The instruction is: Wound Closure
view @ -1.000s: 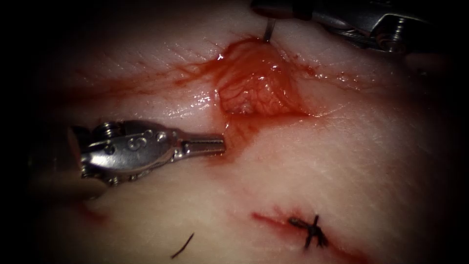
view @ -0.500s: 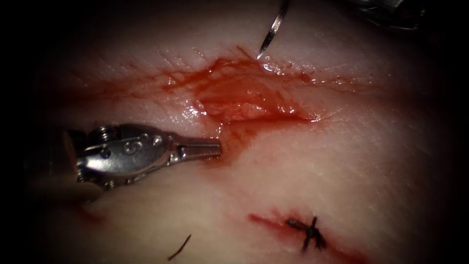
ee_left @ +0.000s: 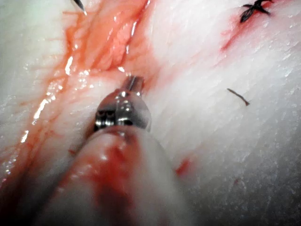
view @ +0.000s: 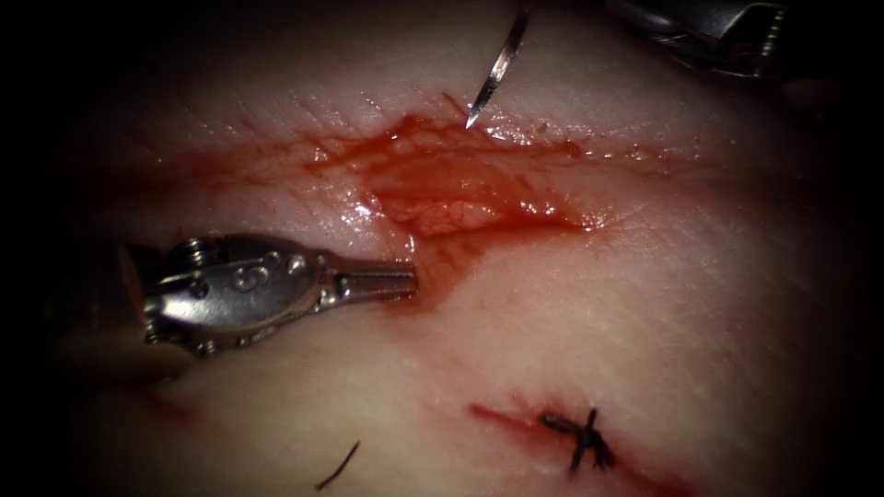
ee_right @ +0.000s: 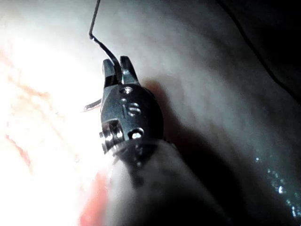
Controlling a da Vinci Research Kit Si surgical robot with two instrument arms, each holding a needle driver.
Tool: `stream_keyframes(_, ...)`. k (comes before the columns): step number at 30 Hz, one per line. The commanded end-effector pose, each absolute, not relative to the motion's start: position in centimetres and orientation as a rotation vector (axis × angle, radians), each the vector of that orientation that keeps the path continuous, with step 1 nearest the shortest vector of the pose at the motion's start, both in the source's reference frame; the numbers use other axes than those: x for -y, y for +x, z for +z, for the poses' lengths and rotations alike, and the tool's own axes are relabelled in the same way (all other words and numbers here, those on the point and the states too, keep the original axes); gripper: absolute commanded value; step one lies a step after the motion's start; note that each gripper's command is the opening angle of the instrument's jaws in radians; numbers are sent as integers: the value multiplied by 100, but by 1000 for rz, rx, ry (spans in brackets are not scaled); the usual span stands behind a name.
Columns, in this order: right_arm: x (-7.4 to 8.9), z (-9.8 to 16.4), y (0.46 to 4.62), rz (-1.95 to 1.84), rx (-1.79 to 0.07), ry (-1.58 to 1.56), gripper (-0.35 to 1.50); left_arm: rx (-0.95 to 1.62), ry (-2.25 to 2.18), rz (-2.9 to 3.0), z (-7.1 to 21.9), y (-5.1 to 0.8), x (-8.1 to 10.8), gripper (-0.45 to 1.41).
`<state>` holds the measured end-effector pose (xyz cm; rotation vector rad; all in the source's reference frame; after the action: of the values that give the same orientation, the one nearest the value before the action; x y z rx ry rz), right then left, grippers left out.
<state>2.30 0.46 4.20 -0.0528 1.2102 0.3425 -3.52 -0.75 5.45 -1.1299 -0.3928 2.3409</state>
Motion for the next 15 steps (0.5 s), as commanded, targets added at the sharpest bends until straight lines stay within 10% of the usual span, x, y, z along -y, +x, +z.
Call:
stream_keyframes(1,-48,418,237,341,-1213,-49,-35,395,-1132,2339,549,-358,75,-3)
stream_keyframes(15,-22,428,237,301,-1194,-46,-35,401,-1134,2343,538,-359,73,-3)
